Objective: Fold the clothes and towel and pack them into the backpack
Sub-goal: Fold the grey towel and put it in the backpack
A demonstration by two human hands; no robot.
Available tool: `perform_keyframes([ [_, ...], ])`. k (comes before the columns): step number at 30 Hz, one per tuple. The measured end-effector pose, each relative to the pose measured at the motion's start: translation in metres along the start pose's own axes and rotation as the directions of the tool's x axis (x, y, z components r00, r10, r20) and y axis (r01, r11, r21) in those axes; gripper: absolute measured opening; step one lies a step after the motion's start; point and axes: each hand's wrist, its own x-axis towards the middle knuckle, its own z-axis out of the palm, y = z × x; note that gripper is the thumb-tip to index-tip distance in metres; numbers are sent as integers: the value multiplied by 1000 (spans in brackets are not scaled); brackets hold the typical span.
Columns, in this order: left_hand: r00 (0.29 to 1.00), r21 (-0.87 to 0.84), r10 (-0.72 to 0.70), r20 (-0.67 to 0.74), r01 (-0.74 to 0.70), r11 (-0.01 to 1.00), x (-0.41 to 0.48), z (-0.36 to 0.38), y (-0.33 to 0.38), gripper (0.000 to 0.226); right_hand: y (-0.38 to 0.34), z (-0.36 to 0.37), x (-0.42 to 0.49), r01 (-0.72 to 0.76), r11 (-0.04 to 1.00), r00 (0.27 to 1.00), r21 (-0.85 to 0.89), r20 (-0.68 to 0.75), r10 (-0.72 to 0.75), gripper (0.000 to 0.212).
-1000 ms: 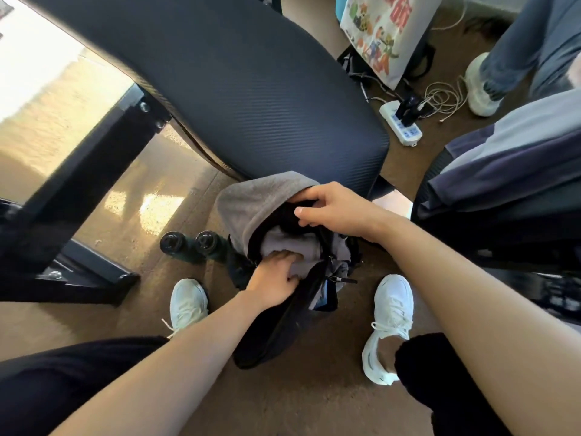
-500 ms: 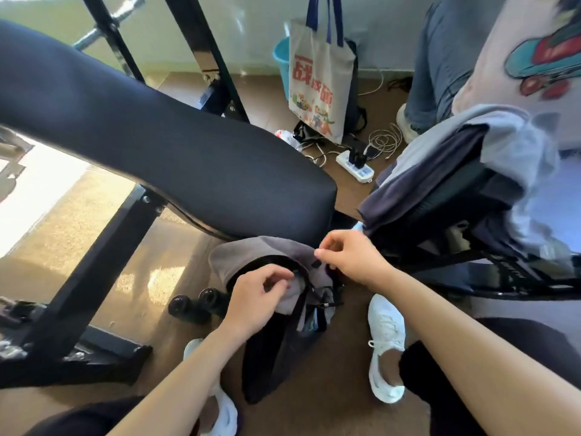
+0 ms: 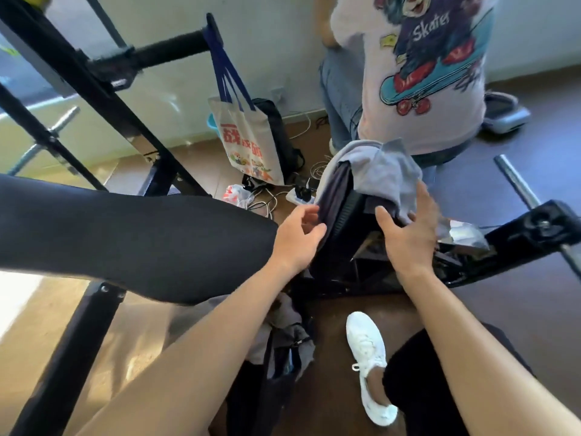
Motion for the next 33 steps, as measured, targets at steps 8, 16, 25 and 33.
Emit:
perform_keyframes([
  [8, 957, 168, 287, 40, -289, 942, 43, 43, 61, 43, 3, 2, 30, -42, 999, 999, 9, 5, 42, 7],
  [16, 926, 119, 351, -138, -336, 934, 35, 47, 53, 4, -8, -2, 15, 148, 983, 989, 106, -16, -147, 17],
  [25, 976, -432, 80, -205, -163, 887, 17, 19, 62, 13, -7, -2, 9, 167, 985, 985, -44, 43, -165, 54],
  [33, 958, -618, -117, -263, -74, 782, 17, -15, 52, 17, -7, -1, 17, 54, 997, 982, -59, 182, -42, 88],
])
